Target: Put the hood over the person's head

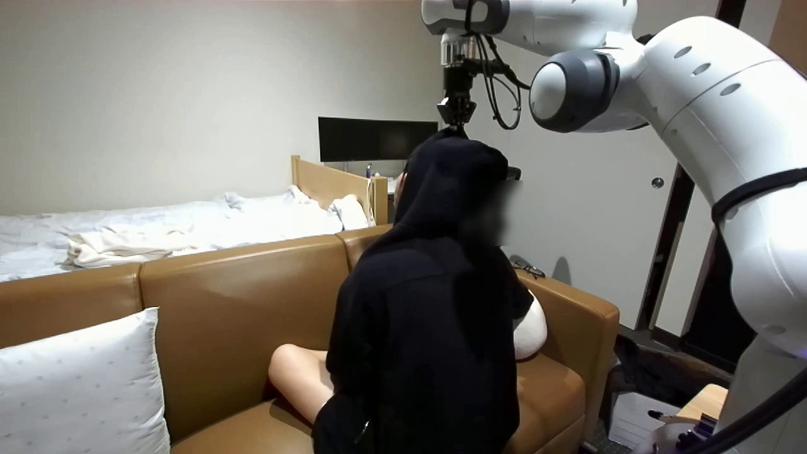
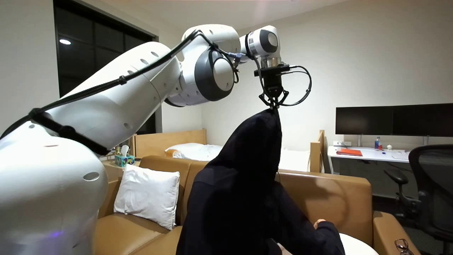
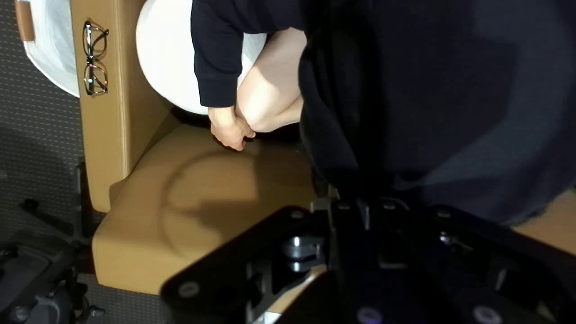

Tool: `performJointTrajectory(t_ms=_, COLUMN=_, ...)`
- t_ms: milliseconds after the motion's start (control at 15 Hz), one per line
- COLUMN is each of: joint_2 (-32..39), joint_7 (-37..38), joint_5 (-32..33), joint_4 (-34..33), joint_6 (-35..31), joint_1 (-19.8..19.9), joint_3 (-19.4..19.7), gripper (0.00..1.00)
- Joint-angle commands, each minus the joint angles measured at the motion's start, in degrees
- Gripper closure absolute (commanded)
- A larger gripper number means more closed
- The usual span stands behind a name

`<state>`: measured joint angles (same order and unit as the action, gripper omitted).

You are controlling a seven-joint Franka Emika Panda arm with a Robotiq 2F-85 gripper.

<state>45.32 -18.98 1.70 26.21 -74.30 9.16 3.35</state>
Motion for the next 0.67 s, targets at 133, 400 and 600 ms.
performJointTrajectory(t_ms=133, joint_2=0.3, joint_7=1.3, joint_5=-0.7, joint_4=-1.4, joint_6=0.3, joint_1=-0.6, joint_3=-1.0, gripper=0.99)
performJointTrajectory(t_ms=400, joint_2=1.2, joint_7=1.0, joint_5=-0.4, joint_4=-0.9, joint_6=0.5, joint_1=-1.4, joint_3=-1.1, gripper=0.99)
performJointTrajectory(t_ms=600, joint_2=1.9, joint_7=1.0, joint_5=-0.5, joint_4=-0.9, joint_6=0.7, joint_1=-1.4, joint_3=-1.1, gripper=0.99)
